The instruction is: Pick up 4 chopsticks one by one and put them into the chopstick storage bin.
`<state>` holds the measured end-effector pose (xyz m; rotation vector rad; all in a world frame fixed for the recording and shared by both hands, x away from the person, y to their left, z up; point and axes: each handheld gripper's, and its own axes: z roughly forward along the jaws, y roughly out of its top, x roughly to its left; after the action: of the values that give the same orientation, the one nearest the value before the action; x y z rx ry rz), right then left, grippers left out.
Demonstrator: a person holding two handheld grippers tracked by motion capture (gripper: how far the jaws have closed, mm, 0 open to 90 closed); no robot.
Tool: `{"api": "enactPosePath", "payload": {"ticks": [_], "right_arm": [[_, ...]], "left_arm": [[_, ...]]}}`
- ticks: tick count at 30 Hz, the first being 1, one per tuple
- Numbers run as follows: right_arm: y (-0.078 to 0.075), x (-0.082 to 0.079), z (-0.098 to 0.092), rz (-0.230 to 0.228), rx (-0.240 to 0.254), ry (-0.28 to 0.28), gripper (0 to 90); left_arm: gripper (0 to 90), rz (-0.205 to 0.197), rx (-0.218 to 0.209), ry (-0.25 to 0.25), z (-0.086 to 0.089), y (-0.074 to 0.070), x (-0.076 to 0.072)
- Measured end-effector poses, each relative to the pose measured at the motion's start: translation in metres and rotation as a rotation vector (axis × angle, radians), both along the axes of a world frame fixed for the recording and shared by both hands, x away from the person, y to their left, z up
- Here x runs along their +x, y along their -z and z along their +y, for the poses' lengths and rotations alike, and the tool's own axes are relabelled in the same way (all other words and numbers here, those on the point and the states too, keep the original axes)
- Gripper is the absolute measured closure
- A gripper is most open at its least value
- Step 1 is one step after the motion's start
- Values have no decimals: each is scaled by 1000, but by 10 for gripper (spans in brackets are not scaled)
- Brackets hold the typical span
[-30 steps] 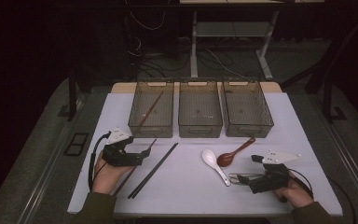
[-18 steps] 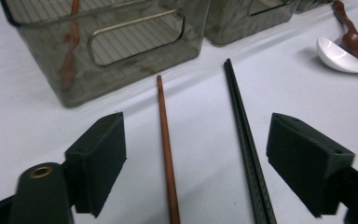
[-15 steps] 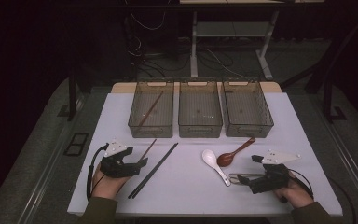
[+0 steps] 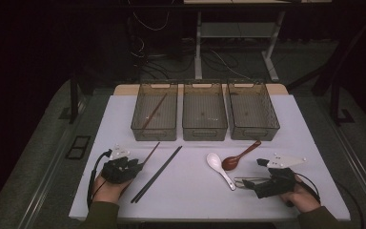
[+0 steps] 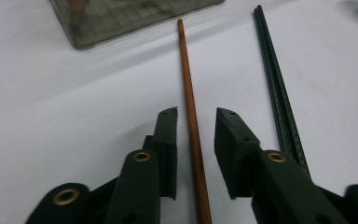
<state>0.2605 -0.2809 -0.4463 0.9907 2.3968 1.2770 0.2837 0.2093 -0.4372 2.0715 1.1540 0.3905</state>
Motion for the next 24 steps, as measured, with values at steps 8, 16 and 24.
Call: {"api": "enactPosePath", "payload": {"ticks": [8, 16, 24], "right_arm": [[0, 0, 0, -1, -1, -2, 29], [0, 0, 0, 0, -1, -2, 29], [0, 0, 0, 1, -2, -1, 29]], "left_arm": [[764, 43, 16, 6, -2, 3, 1], [788, 42, 50, 21, -3, 5, 2], [819, 38, 74, 28, -5, 5, 2]]}}
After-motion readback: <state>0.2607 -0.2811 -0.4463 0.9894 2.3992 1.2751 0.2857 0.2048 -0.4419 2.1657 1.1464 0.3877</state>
